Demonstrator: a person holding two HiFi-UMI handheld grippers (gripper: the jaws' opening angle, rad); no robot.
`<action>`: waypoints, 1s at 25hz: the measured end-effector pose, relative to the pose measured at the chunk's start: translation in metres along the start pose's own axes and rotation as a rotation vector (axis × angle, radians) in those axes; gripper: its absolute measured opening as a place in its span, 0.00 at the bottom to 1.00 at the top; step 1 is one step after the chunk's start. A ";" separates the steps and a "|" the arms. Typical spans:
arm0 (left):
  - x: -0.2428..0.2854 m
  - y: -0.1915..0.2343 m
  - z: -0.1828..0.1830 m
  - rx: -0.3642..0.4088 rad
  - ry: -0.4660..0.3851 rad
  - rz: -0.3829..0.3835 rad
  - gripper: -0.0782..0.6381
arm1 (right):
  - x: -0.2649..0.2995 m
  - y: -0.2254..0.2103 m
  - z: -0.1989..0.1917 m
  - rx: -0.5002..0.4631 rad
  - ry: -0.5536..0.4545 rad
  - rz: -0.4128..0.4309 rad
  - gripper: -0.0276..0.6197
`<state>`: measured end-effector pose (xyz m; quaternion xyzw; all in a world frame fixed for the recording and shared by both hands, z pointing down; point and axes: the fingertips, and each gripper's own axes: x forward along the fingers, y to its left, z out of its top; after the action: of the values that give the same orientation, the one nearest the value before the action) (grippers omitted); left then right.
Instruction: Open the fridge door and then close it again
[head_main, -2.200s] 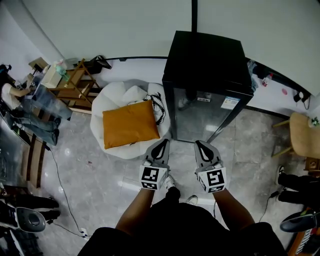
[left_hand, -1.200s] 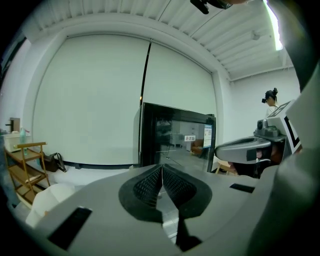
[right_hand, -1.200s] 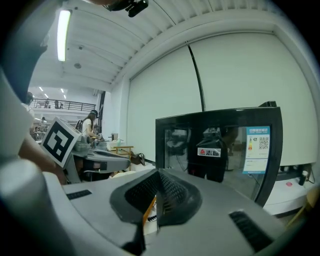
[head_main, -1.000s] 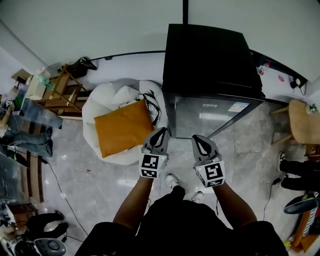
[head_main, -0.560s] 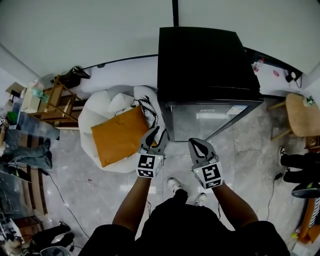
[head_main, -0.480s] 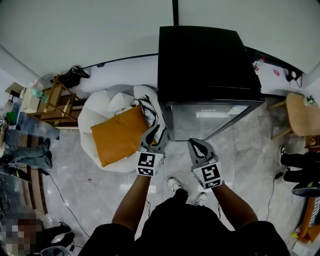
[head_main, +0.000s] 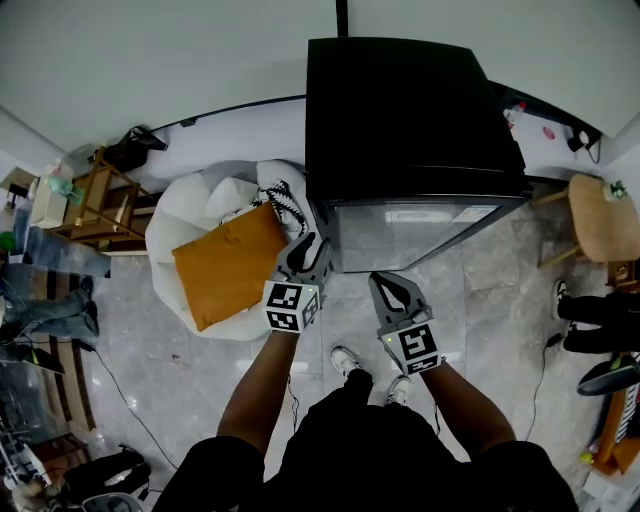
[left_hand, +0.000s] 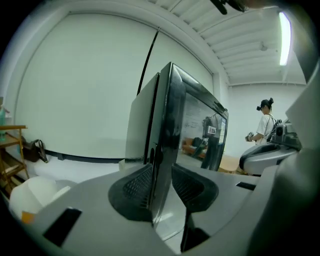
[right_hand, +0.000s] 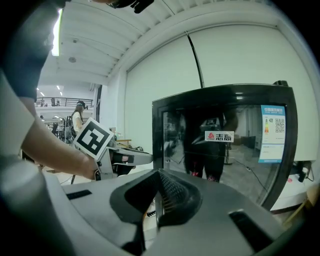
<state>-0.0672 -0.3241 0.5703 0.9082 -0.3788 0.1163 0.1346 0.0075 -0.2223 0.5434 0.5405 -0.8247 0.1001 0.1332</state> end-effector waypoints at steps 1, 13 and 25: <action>0.002 0.000 -0.001 -0.007 -0.001 -0.004 0.30 | -0.001 0.000 -0.001 -0.003 0.003 0.002 0.06; 0.017 -0.002 0.009 0.092 0.012 -0.007 0.31 | -0.005 0.001 -0.008 -0.016 0.020 0.009 0.06; 0.014 -0.003 0.007 0.095 0.040 -0.009 0.28 | -0.010 0.014 -0.008 0.009 -0.015 0.054 0.06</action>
<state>-0.0542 -0.3336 0.5682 0.9127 -0.3662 0.1515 0.0994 -0.0003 -0.2054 0.5475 0.5193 -0.8395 0.1031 0.1219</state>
